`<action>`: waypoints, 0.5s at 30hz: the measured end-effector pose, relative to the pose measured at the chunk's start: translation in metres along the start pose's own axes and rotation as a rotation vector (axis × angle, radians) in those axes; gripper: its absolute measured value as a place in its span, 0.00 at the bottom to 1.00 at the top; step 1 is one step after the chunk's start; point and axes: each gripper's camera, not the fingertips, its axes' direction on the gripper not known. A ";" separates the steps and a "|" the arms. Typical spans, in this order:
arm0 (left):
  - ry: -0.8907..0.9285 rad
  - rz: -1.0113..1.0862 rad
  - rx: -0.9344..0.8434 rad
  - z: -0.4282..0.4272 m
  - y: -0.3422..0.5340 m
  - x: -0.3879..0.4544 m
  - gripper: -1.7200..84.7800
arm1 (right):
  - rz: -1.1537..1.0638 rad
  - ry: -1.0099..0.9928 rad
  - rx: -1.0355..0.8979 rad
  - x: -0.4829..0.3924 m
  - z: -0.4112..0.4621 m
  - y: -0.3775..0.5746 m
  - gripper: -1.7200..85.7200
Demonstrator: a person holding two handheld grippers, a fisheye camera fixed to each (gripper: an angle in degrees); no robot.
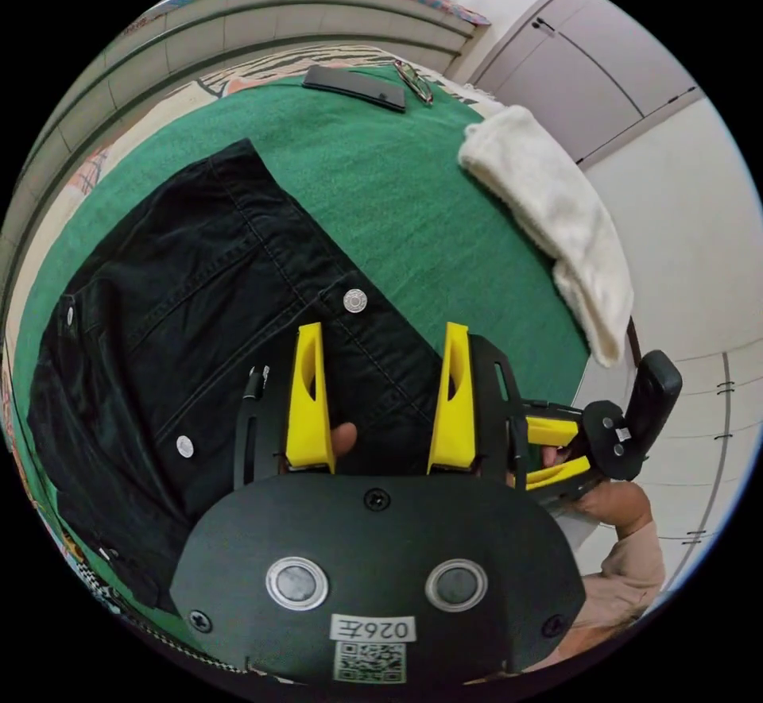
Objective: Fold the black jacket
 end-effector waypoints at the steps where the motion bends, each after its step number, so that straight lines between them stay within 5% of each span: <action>1: 0.000 0.003 -0.015 0.000 -0.003 0.001 0.26 | -0.016 0.007 0.004 -0.002 0.001 0.001 0.11; 6: -0.027 0.018 -0.080 -0.001 -0.017 0.010 0.29 | -0.146 0.067 0.067 -0.035 0.006 0.012 0.02; 13: -0.403 0.125 -0.152 -0.021 -0.023 0.025 0.09 | -0.246 0.141 0.069 -0.069 0.031 0.025 0.01; 15: -0.331 0.125 -0.117 -0.045 -0.018 0.010 0.07 | -0.254 0.102 0.086 -0.077 0.037 0.029 0.01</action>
